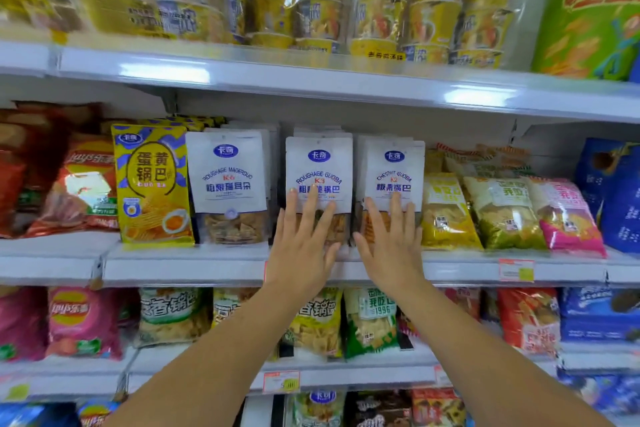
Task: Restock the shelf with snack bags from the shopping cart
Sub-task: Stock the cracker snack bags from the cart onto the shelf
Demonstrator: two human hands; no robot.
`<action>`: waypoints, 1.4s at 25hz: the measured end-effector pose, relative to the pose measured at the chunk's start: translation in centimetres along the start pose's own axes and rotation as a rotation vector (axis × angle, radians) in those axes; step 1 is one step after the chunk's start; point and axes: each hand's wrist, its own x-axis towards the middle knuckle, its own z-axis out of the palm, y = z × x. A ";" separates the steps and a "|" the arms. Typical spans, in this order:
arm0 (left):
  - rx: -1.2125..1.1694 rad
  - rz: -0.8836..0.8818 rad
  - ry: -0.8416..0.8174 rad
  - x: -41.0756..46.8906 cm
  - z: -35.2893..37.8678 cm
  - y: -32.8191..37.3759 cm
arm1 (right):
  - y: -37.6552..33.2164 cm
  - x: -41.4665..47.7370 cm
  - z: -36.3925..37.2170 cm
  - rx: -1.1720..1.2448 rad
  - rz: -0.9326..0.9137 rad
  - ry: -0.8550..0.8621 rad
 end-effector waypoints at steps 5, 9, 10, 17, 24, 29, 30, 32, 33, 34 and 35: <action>-0.058 0.035 0.050 -1.4 -2.6 -1.2 | -2.2 -0.6 -0.5 0.048 -0.032 0.191; 0.013 -0.021 0.144 -3.2 -5.3 -5.6 | -8.5 -1.2 -0.8 0.120 -0.269 0.300; 0.026 -0.039 0.164 -3.8 -5.8 -7.2 | -10.4 -1.5 -0.5 0.128 -0.308 0.277; -0.012 -0.105 0.121 -5.3 -5.7 -16.7 | -20.3 -1.0 2.0 0.110 -0.414 0.167; -0.224 0.148 -0.031 -4.4 -3.5 -18.9 | -22.5 -1.6 4.7 0.001 -0.138 0.197; -0.304 0.119 0.226 -5.2 -6.4 -24.0 | -26.5 -2.8 4.3 -0.086 -0.182 0.344; -0.294 0.058 0.250 -5.3 -6.4 -25.7 | -27.9 -2.6 4.3 -0.087 -0.232 0.336; -0.305 -0.039 0.216 -5.7 -6.3 -28.3 | -30.9 -1.9 4.4 -0.064 -0.304 0.305; -0.362 -0.069 0.163 -5.9 -6.4 -28.9 | -32.2 -1.4 4.6 -0.054 -0.323 0.298; -0.448 -0.084 0.099 -6.0 -6.3 -28.9 | -33.1 -1.0 4.8 -0.050 -0.325 0.293; -0.536 -0.094 0.039 -6.1 -6.3 -28.8 | -33.8 -0.6 5.0 -0.042 -0.319 0.283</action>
